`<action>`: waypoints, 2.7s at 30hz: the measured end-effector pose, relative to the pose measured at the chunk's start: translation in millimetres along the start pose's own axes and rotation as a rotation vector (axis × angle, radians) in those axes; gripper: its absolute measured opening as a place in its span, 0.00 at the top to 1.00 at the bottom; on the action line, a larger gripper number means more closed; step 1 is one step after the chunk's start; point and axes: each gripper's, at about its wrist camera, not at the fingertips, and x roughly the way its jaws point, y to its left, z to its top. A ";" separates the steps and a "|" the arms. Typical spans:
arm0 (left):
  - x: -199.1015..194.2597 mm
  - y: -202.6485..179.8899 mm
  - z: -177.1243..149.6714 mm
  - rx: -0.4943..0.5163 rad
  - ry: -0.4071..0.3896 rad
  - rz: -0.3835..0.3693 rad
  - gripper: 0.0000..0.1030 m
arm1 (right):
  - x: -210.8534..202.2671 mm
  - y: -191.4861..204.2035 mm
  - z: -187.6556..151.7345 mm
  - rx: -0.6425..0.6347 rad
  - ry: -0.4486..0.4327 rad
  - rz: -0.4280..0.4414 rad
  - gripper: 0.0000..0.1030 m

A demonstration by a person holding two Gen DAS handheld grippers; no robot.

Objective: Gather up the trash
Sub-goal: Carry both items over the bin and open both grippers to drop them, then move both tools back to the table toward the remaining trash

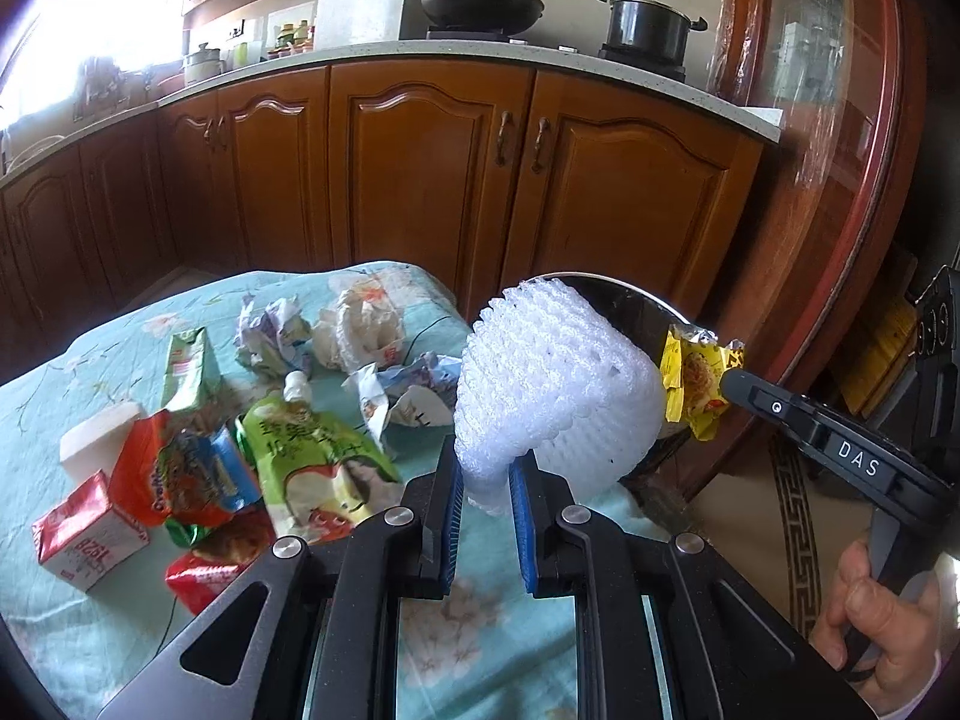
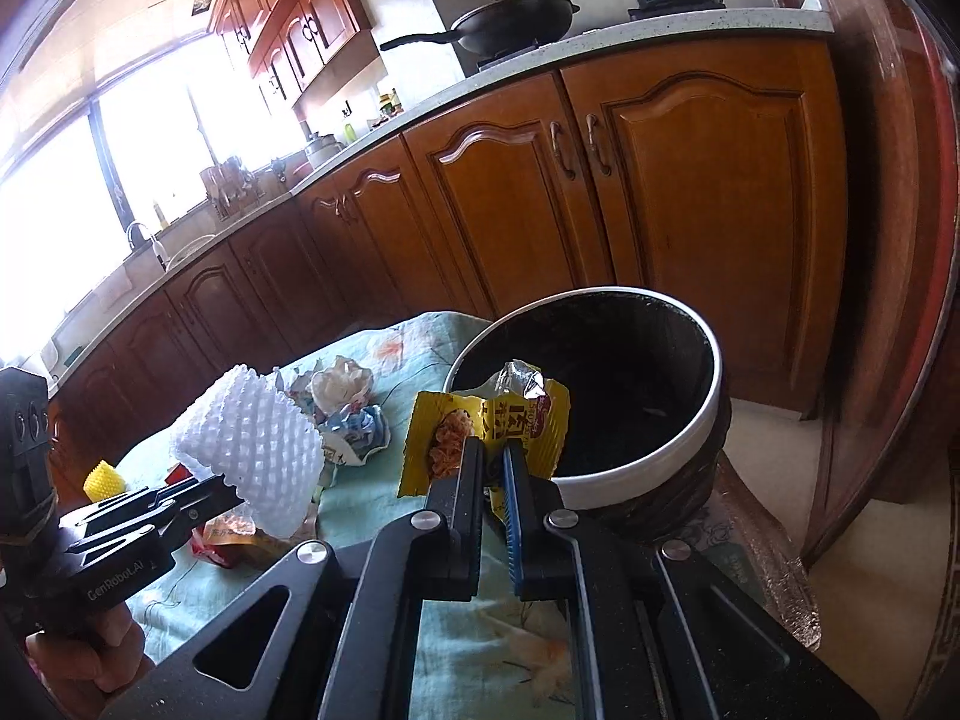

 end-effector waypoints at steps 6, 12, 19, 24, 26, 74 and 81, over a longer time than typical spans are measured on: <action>38.2 -15.1 25.4 0.009 0.023 -0.028 0.86 | 9.8 -23.4 14.1 0.027 0.004 -0.025 0.94; 84.2 -33.4 53.9 0.025 0.057 -0.037 0.86 | 25.9 -45.3 28.4 0.039 0.022 -0.048 0.94; 130.7 -52.1 79.2 0.061 0.103 -0.030 0.86 | 49.6 -63.5 44.4 0.044 0.063 -0.049 0.94; 159.4 -56.6 88.9 0.059 0.142 -0.033 0.86 | 67.4 -74.6 50.7 0.049 0.093 -0.054 0.94; 167.2 -57.8 91.8 0.054 0.153 -0.037 0.84 | 72.1 -76.9 50.2 0.050 0.103 -0.058 0.94; -50.0 50.0 -36.3 -0.225 0.000 0.035 0.41 | 32.0 23.8 -36.6 0.121 0.158 0.134 0.13; -74.1 74.8 -48.1 -0.268 -0.001 0.062 0.41 | 35.4 50.9 -42.3 0.079 0.176 0.164 0.13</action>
